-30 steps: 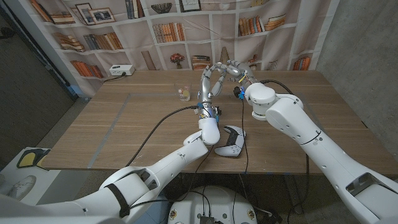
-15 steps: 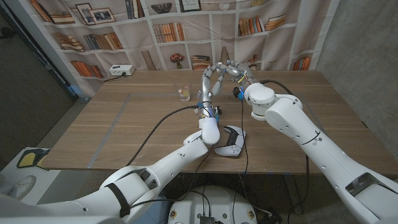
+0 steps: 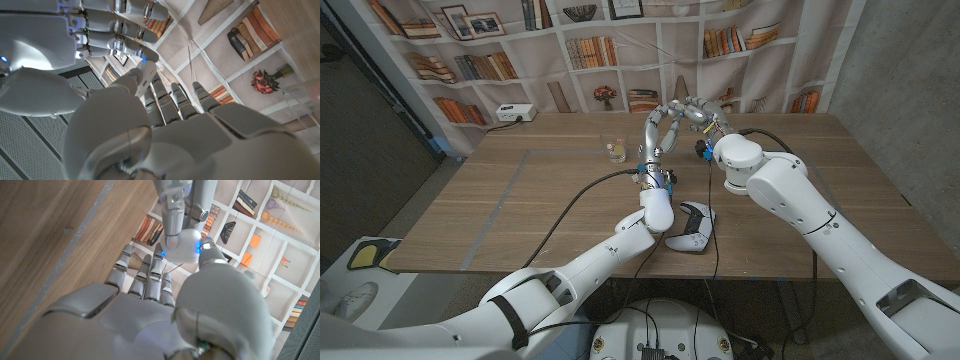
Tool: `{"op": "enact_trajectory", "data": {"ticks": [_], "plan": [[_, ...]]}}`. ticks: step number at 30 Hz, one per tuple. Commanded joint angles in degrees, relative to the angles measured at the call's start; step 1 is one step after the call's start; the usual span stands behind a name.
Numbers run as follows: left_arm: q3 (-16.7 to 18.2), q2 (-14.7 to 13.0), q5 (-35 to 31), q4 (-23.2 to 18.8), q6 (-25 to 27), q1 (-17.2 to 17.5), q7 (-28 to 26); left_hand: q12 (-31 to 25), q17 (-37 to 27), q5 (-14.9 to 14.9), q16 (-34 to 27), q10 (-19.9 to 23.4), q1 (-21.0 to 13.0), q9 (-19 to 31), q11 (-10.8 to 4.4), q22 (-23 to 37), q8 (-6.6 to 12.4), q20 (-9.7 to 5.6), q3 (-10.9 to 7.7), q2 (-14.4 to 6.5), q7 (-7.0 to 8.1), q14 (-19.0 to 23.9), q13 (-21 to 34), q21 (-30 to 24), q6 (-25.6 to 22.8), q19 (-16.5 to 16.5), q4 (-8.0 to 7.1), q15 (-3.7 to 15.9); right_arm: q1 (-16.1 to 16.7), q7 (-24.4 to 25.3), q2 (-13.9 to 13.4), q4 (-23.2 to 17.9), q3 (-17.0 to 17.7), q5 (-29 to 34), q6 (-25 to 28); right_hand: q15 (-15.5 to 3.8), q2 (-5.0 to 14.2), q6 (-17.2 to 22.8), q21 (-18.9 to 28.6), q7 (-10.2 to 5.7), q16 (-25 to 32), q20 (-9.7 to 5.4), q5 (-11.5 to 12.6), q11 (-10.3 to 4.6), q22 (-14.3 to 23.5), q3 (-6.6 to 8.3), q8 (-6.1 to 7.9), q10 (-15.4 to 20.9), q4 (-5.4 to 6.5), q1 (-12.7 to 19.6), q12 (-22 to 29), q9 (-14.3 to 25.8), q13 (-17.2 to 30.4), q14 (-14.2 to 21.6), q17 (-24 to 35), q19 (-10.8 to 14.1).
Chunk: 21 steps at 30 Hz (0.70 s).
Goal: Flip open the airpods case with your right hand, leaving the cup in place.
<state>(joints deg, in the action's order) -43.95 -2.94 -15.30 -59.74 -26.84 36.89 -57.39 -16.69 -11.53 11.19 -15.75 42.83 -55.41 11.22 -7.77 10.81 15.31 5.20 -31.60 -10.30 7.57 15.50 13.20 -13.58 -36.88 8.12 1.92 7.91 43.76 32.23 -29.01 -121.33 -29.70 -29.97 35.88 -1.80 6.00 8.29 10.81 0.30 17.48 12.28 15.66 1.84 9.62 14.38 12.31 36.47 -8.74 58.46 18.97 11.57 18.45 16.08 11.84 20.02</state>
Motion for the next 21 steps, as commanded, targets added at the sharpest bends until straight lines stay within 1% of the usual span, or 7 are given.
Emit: {"op": "enact_trajectory", "data": {"ticks": [1,5,6,11,15,16,21], "plan": [[0.5,0.1,0.8,-0.3,-1.5,0.5,0.7,-1.8,0.0,-0.2,-0.3,4.5,0.2,0.2,-0.69,0.1,1.83,-0.17,-0.32,0.4,1.32,1.0,0.5,-0.4,-5.8,0.6,0.53,0.56,0.3,0.1,0.2,0.2,0.4,-0.4,0.1,-0.09,1.88,0.5,0.0,0.24,-0.1,0.06,0.4,-6.98,0.2,-0.06,-0.1,6.9,0.38,1.5,0.1,0.2,4.9,0.1,0.2,0.1],[0.9,0.3,2.1,0.0,-2.9,0.8,1.6,-1.7,0.1,-0.2,-0.7,5.3,0.2,-0.1,-1.2,0.1,1.43,-0.25,-0.47,0.3,1.51,2.6,0.4,-0.4,-5.8,0.8,0.76,1.52,0.4,0.3,0.4,0.3,0.5,-0.7,0.0,-0.16,1.92,0.5,0.0,0.2,-0.1,0.06,0.4,-6.99,0.2,-0.08,-0.12,7.0,0.41,1.4,0.1,0.2,4.9,0.1,0.2,0.1],[1.0,0.4,2.4,0.2,-3.4,0.8,1.9,-1.7,0.1,-0.3,-0.7,5.6,0.2,-0.1,-1.03,0.1,1.43,-0.27,-0.48,0.4,1.52,2.7,0.4,-0.4,-5.9,0.8,0.85,1.65,0.3,0.1,0.2,0.3,0.5,-0.7,0.0,-0.14,1.92,0.5,0.0,0.24,-0.1,0.06,0.4,-6.96,0.2,-0.08,-0.11,6.9,0.4,1.4,0.1,0.2,4.9,0.1,0.2,0.1],[1.9,1.1,4.9,0.5,-5.5,1.2,3.9,-1.6,0.2,-0.3,-0.7,6.0,0.3,-0.2,-1.33,0.1,1.54,-0.14,-0.45,0.4,1.74,3.1,0.4,-0.5,-6.9,1.1,0.95,2.04,0.1,-0.3,0.1,0.2,0.1,-0.8,0.0,-0.09,1.9,0.5,0.0,0.24,-0.1,0.06,0.4,-6.8,0.2,-0.09,-0.14,6.8,0.37,1.5,0.0,0.2,4.9,0.1,0.2,0.1],[2.7,1.4,6.2,0.1,-6.2,1.7,5.2,-1.6,0.2,-0.4,-0.9,6.3,0.3,-0.3,-1.26,0.1,1.54,-0.08,-0.4,0.5,1.47,3.9,0.5,-0.6,-7.3,1.5,1.17,2.21,0.0,-0.7,0.1,0.3,0.0,-1.1,0.1,-0.03,1.89,0.5,0.0,0.22,-0.2,0.07,0.4,-6.79,0.2,-0.13,-0.17,6.7,0.39,1.4,0.0,0.2,4.9,0.1,0.2,0.1],[2.9,1.5,6.8,-0.2,-6.2,1.9,5.7,-1.6,0.2,-0.4,-1.0,6.5,0.3,-0.4,-1.57,0.1,1.52,-0.02,-0.38,0.5,1.32,4.3,0.5,-0.7,-7.5,1.6,1.3,2.27,0.0,-0.7,0.1,0.3,-0.1,-1.2,0.1,0.15,1.87,0.5,0.0,0.27,-0.2,0.07,0.4,-6.72,0.2,-0.14,-0.17,6.6,0.39,1.4,0.0,0.2,4.9,0.0,0.2,0.1],[4.4,2.4,11.8,-1.3,-7.0,3.2,9.9,-1.7,0.2,-0.4,-1.3,7.1,0.2,-0.4,-1.62,0.1,1.59,0.0,-0.24,0.7,1.39,5.1,0.7,-0.8,-8.3,2.2,1.7,2.48,-0.4,-1.9,-0.6,0.4,-0.5,-1.3,0.1,0.46,1.69,0.2,0.0,0.29,-0.3,0.11,0.3,-6.52,0.2,-0.39,-0.31,5.9,0.57,1.0,-0.4,0.2,4.9,-0.3,0.2,0.0]]}}
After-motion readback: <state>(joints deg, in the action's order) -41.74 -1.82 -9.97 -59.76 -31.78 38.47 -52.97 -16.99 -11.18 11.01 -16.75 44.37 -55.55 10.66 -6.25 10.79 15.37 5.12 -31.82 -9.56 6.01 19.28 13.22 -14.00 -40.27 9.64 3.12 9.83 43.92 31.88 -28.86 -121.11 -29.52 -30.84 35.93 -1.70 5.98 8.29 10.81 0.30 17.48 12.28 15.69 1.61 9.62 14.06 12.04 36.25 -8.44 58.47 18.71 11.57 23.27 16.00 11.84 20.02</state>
